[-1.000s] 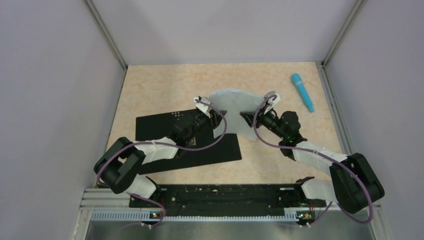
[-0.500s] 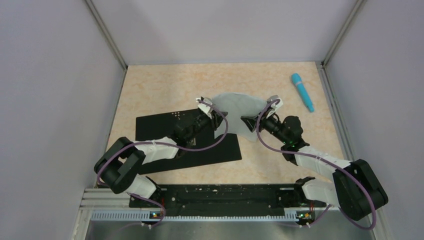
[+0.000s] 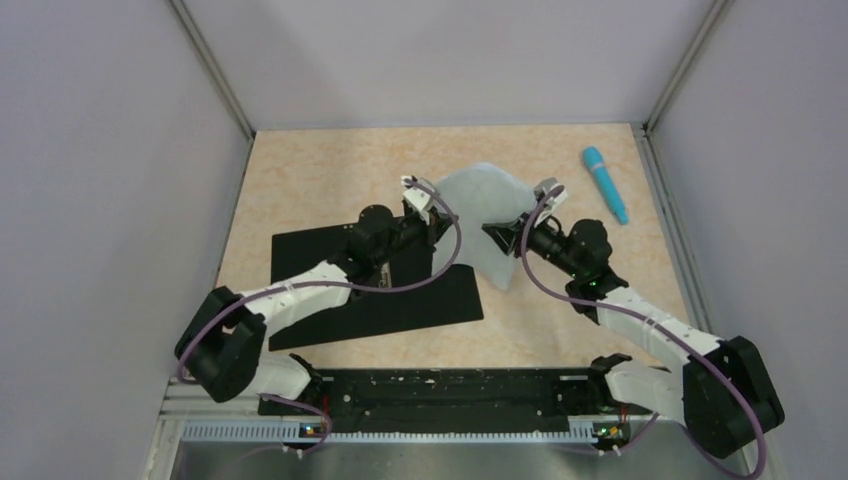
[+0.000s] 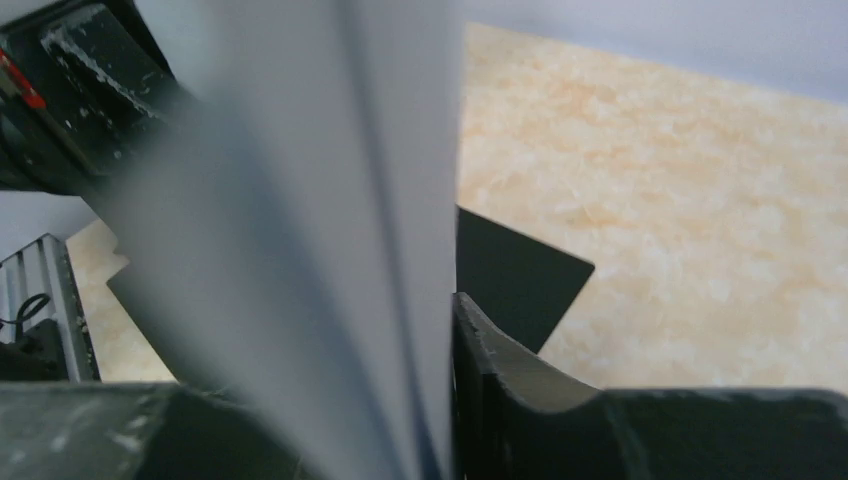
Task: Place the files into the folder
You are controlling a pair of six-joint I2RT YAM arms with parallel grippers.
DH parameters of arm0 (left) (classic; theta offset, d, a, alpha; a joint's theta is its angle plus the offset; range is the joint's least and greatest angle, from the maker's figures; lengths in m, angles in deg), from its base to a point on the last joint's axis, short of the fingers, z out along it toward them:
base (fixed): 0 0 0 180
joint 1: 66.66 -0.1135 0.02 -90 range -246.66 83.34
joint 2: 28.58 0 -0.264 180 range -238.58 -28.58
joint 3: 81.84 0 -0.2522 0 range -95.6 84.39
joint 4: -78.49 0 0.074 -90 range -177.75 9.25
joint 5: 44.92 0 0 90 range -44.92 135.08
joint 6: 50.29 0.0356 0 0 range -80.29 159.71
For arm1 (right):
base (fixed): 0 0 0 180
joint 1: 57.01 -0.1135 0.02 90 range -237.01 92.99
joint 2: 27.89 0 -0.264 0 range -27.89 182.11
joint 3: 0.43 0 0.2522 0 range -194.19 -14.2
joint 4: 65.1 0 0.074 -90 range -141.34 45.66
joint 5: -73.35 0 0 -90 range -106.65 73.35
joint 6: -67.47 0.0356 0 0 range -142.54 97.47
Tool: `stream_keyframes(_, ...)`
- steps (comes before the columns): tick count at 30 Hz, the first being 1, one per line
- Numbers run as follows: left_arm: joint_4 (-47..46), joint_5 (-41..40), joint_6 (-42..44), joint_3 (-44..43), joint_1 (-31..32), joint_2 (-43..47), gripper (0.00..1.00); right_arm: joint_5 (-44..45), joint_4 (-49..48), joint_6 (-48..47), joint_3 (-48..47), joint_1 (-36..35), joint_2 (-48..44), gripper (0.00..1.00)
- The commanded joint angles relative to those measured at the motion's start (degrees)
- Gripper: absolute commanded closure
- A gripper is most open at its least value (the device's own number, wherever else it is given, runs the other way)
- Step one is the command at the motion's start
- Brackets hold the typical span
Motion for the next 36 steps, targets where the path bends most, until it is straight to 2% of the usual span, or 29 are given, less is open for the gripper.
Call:
stream_keyframes(1,17.9,3.3,2.0,-11.0,-0.8,10.0,1.0,-4.6,7.0,-1.8,-8.6,-0.5,-5.7,0.62)
stream_keyframes(4,27.2,6.4,2.9,-16.1,-1.7,13.5,1.0,-8.1,9.5,-1.4,-12.6,-0.5,-6.5,0.57)
stream_keyframes(11,41.4,16.1,0.3,-25.9,-4.9,16.7,1.0,-15.5,10.0,2.9,-20.9,-0.2,-5.2,0.56)
stream_keyframes(19,42.4,20.4,-1.1,-26.9,-6.1,21.9,1.0,-20.7,8.0,7.2,-24.9,0.8,-4.6,0.57)
stream_keyframes(26,42.8,20.5,-1.4,-27.1,-6.7,25.2,1.0,-27.8,-1.9,16.7,-23.8,4.8,-4.7,0.57)
stream_keyframes(36,42.2,21.8,-3.3,-27.8,-7.2,26.2,1.0,-32.1,-11.2,25.0,-23.0,6.4,-4.0,0.59)
